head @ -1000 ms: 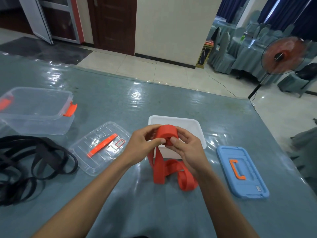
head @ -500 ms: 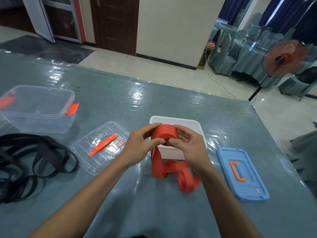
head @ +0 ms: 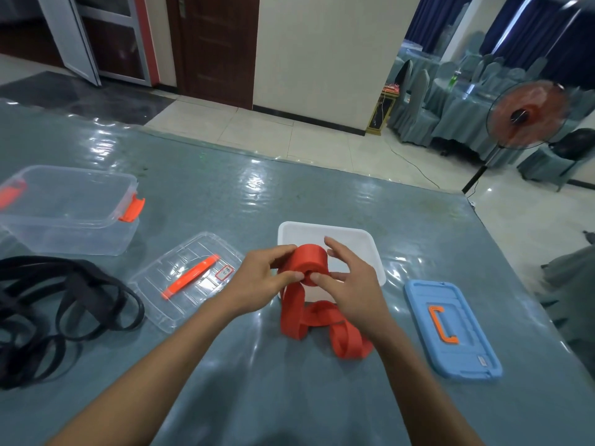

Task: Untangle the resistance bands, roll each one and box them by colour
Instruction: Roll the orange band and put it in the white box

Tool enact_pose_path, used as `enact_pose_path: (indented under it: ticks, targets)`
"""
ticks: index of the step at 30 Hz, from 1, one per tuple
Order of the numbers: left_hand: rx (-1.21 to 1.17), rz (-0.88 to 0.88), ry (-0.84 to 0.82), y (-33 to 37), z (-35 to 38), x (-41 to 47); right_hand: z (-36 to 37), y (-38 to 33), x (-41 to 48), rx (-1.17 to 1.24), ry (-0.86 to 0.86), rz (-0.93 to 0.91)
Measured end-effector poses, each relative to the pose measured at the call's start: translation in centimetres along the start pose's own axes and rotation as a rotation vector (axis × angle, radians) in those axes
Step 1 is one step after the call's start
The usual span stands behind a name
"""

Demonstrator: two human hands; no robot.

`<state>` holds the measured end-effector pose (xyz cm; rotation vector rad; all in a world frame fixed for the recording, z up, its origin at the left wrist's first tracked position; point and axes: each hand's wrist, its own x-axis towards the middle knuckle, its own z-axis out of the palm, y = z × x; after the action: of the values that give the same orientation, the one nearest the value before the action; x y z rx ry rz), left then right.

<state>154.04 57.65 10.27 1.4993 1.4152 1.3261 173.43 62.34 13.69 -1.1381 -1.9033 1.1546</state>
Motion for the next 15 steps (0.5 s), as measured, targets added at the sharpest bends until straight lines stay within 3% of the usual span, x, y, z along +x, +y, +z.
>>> enact_pose_path:
  ticks: [3, 5, 9, 12, 15]
  targets:
    - [0.147, 0.064, -0.111, -0.1, 0.1, 0.4, -0.5, -0.3, 0.4, -0.111, -0.091, -0.07]
    - [0.041, 0.024, -0.062, 0.0, 0.4, 0.3, -0.8, -0.3, 0.5, -0.088, -0.062, -0.059]
    - [-0.249, -0.037, 0.115, 0.2, 1.7, -0.1, -0.6, 0.6, 0.5, 0.34, 0.012, 0.07]
    - [-0.259, -0.044, 0.175, 0.2, 2.3, -0.1, 0.4, 1.1, 0.3, 0.642, 0.03, 0.174]
    - [-0.229, -0.065, 0.155, -0.1, 2.0, -0.2, 0.9, 1.4, 0.2, 0.737, 0.059, 0.196]
